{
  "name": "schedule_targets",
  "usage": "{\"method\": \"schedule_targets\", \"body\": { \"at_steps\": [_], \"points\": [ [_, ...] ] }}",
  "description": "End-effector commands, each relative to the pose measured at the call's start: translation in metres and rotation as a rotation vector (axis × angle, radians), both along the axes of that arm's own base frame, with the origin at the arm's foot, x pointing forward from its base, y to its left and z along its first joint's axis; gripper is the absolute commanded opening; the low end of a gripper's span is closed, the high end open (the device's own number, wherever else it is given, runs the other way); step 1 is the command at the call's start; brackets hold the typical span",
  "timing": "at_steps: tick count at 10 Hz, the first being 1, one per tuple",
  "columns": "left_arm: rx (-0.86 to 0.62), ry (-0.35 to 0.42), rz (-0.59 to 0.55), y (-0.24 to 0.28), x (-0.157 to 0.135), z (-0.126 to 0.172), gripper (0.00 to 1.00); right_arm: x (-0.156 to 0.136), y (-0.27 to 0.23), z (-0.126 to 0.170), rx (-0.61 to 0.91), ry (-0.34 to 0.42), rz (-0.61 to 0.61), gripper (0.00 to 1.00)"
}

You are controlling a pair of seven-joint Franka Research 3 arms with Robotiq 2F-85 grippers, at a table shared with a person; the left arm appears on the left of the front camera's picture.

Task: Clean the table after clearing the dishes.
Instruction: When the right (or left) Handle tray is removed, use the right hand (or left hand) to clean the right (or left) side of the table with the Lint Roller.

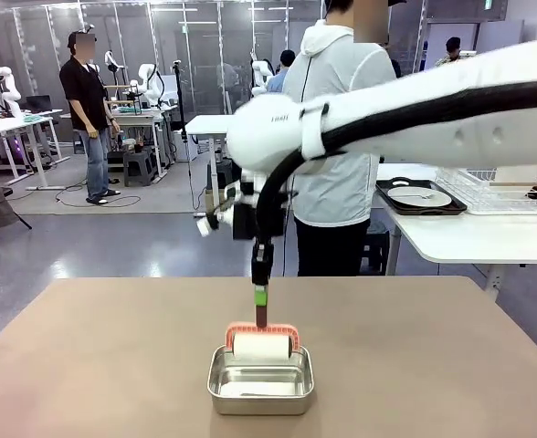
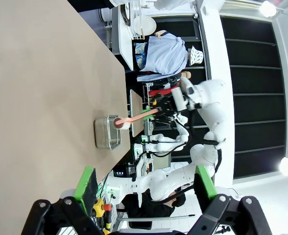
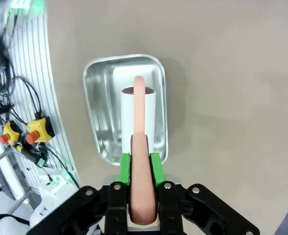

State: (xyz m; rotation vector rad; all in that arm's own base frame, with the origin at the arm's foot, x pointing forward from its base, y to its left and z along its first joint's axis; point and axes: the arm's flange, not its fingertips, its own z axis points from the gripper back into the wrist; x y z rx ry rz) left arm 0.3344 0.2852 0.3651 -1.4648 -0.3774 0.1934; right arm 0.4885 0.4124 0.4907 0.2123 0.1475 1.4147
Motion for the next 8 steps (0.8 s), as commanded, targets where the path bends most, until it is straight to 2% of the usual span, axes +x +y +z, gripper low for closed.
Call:
{"method": "schedule_targets", "body": {
  "at_steps": [1, 3, 5, 6, 7, 8],
  "points": [
    [0.008, 0.004, -0.005, -0.001, -0.006, 0.002, 1.00, -0.035, -0.034, 0.039, -0.039, -0.074, -0.312, 0.00],
    [0.008, 0.004, -0.005, -0.001, -0.006, 0.002, 1.00, -0.056, -0.094, 0.049, 0.033, -0.082, -0.678, 0.00],
    [0.008, 0.004, -0.005, -0.001, -0.006, 0.002, 1.00, -0.083, -0.157, 0.042, 0.081, -0.112, -1.026, 0.00],
    [0.008, 0.004, -0.005, -0.001, -0.006, 0.002, 1.00, -0.090, -0.187, 0.029, 0.141, -0.066, -1.222, 0.00],
    [0.008, 0.004, -0.005, -0.001, -0.006, 0.002, 1.00, -0.091, -0.205, 0.019, 0.183, -0.034, -1.320, 0.00],
    [0.008, 0.004, -0.005, -0.001, -0.006, 0.002, 1.00, -0.087, -0.219, 0.011, 0.225, -0.024, -1.354, 0.00]
  ]
}}
